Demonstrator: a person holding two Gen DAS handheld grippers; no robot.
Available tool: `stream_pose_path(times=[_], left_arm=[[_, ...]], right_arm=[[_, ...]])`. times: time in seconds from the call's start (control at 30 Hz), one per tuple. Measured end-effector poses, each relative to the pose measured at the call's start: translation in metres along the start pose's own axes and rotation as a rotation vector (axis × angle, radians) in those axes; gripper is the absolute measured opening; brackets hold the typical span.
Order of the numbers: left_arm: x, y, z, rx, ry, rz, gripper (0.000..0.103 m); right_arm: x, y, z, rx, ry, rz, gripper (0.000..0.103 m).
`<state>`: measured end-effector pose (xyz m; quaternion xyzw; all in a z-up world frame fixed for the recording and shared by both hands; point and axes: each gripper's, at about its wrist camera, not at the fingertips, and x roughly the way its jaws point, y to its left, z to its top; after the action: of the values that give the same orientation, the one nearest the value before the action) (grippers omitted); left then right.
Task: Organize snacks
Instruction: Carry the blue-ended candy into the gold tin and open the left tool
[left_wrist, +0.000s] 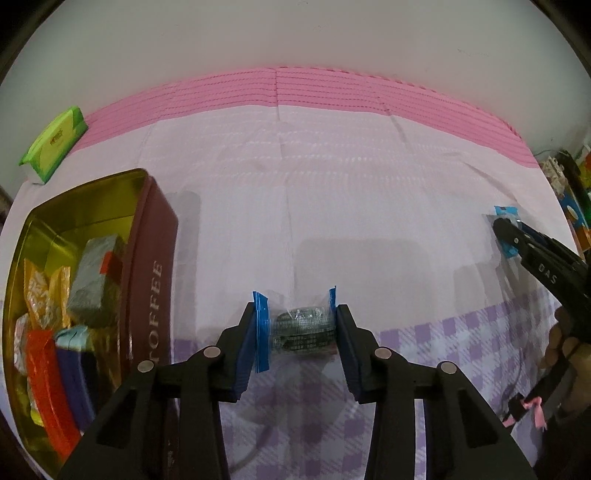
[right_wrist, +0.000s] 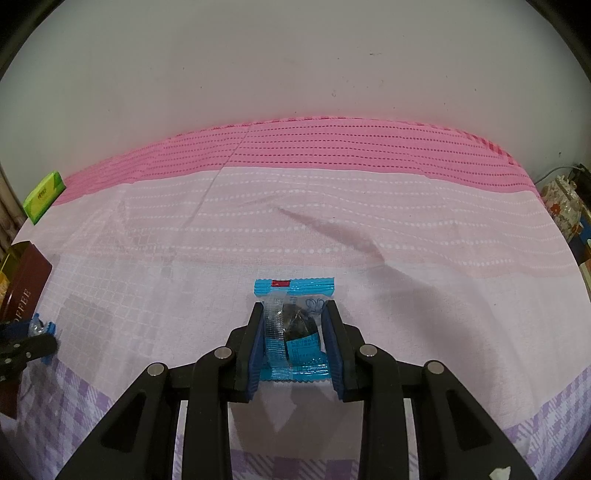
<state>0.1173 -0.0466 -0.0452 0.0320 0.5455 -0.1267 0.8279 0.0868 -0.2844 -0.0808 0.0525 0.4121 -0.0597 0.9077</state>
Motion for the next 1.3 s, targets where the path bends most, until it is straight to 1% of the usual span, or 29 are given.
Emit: stream_pose_path(times=[0.43,0.57,0.73,0.93,1.2,1.3], left_arm=[[-0.037,-0.004,-0.014,0.015,-0.058,0.001,0.041],[-0.046,-0.003,-0.011,0.024,-0.076,-0.006,0.041],[-0.059,-0.001,-0.011,0.034,-0.105,0.014,0.041],[-0.076,0.015,-0.01,0.002,-0.146,0.03,0.041],[-0.091,0.051,-0.01,-0.076,-0.191,0.102,0.041],[-0.092,0.067,-0.013,-0.104,-0.192,0.129,0.041]], right_arm=[[-0.001,0.004,0.0,-0.012,0.002,-0.017,0.028],[-0.001,0.004,0.0,-0.012,0.002,-0.02,0.028],[-0.001,0.005,0.0,-0.013,0.003,-0.021,0.028],[-0.002,0.005,0.0,-0.014,0.003,-0.025,0.028],[-0.002,0.005,0.0,-0.015,0.003,-0.027,0.028],[-0.002,0.005,0.0,-0.016,0.003,-0.028,0.028]])
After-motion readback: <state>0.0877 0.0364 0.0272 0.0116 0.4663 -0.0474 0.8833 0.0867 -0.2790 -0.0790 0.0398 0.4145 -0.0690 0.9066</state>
